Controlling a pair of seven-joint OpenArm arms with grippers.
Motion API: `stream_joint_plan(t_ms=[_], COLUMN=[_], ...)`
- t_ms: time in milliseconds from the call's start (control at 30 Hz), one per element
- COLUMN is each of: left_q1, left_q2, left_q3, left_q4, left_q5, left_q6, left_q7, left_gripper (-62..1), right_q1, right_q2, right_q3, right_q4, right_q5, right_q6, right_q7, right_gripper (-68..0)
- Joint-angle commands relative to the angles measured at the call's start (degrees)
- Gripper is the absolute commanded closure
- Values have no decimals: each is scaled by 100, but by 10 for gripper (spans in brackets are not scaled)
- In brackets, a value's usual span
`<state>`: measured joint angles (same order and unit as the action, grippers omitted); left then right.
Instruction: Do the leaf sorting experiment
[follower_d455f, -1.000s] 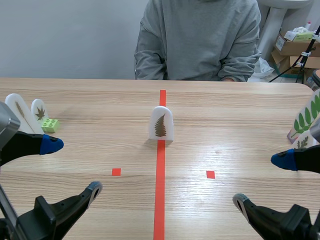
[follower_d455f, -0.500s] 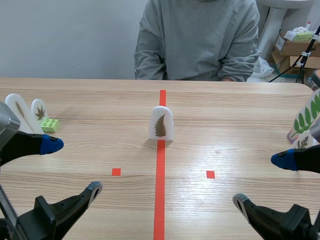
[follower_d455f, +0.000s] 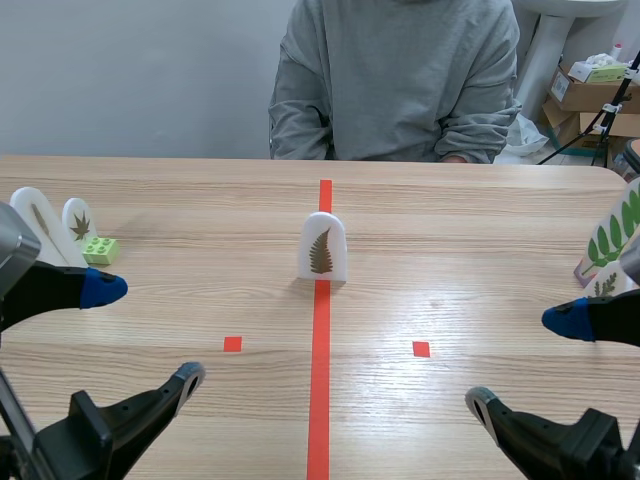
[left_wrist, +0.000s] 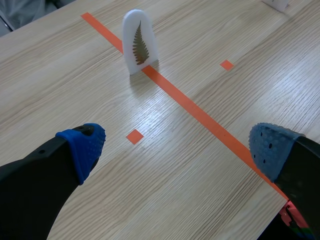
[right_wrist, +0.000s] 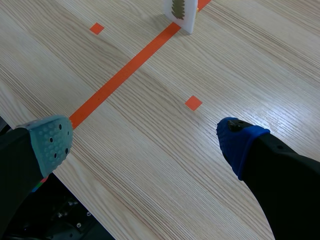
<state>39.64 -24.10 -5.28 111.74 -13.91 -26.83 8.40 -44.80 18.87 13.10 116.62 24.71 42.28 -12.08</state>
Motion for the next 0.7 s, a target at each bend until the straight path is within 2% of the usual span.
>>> stream_joint_plan(t_ms=[0,100,233,467,667], left_q1=[-164,-492,-1322,-3480,-5265], left_q2=[39,33,-46,-111,457], left_q3=[52,166,577,2048,2966], left_q4=[44,-262,-1054,-3069,-4809], left_q5=[-46,-50,-50,-48,17], left_q6=[4,-55,-212,-251,-205], left_q7=[-85,-90,-92,-173,-262], left_gripper=[-617,-617,-617,-617,-617], right_q1=[4,4,4,4,4], right_q2=[50,50,50,50,50], right_q3=[42,42,42,42,42], right_q4=[-13,-13,-13,-13,-13], right_q5=[59,13,-7,-85,-201], right_q6=[44,44,44,44,44], right_q7=[81,79,76,76,81], right_gripper=[-591,-591,-591,-591,-591])
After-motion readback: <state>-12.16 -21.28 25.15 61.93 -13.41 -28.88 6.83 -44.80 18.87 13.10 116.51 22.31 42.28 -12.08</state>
